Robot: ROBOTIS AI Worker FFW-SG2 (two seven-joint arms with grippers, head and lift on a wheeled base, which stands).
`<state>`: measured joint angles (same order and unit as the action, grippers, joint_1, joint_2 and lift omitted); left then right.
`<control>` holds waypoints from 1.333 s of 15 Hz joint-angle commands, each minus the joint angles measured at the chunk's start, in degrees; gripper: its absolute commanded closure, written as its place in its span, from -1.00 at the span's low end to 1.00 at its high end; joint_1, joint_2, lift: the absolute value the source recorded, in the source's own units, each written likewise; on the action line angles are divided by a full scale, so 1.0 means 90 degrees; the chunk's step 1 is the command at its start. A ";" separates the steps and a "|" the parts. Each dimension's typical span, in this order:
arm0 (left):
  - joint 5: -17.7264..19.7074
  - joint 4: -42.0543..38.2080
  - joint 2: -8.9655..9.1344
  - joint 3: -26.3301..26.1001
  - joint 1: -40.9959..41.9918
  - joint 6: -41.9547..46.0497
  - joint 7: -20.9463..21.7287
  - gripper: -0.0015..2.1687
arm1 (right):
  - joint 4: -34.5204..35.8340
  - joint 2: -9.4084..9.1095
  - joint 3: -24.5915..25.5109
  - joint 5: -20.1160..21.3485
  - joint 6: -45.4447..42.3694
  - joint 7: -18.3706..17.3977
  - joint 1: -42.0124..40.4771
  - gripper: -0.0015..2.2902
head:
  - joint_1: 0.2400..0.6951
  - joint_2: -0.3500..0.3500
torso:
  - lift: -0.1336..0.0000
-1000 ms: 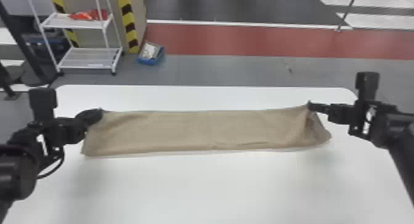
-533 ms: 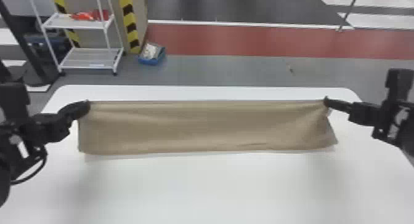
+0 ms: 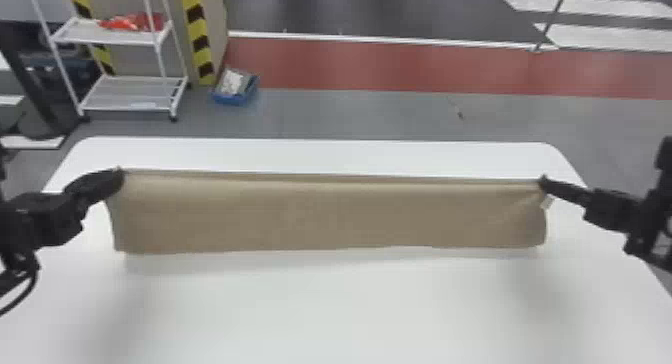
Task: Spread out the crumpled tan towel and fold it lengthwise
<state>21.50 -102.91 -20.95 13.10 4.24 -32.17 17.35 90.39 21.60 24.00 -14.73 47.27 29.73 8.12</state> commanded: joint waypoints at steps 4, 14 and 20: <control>-0.0485 0.0595 0.0092 -0.0616 -0.0432 0.0102 -0.0121 0.00 | -0.0649 -0.0076 -0.0362 0.0231 -0.0451 -0.0188 0.0250 0.28 | 1.00 -0.30 | -0.86; -0.0748 0.1259 0.0150 -0.0880 -0.0822 0.0570 -0.0326 0.00 | -0.1245 -0.0086 -0.0694 0.0270 -0.1174 -0.0550 0.0572 0.28 | 1.00 -0.31 | -0.86; -0.0885 0.1962 0.0150 -0.1260 -0.1144 0.1020 -0.0463 -0.07 | -0.2007 -0.0174 -0.1387 0.0748 -0.1721 -0.0735 0.0943 0.23 | 1.00 -0.26 | -0.86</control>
<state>13.70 -86.75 -19.60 2.77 -5.67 -25.11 13.36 74.18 20.32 12.91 -9.18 33.27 23.25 15.81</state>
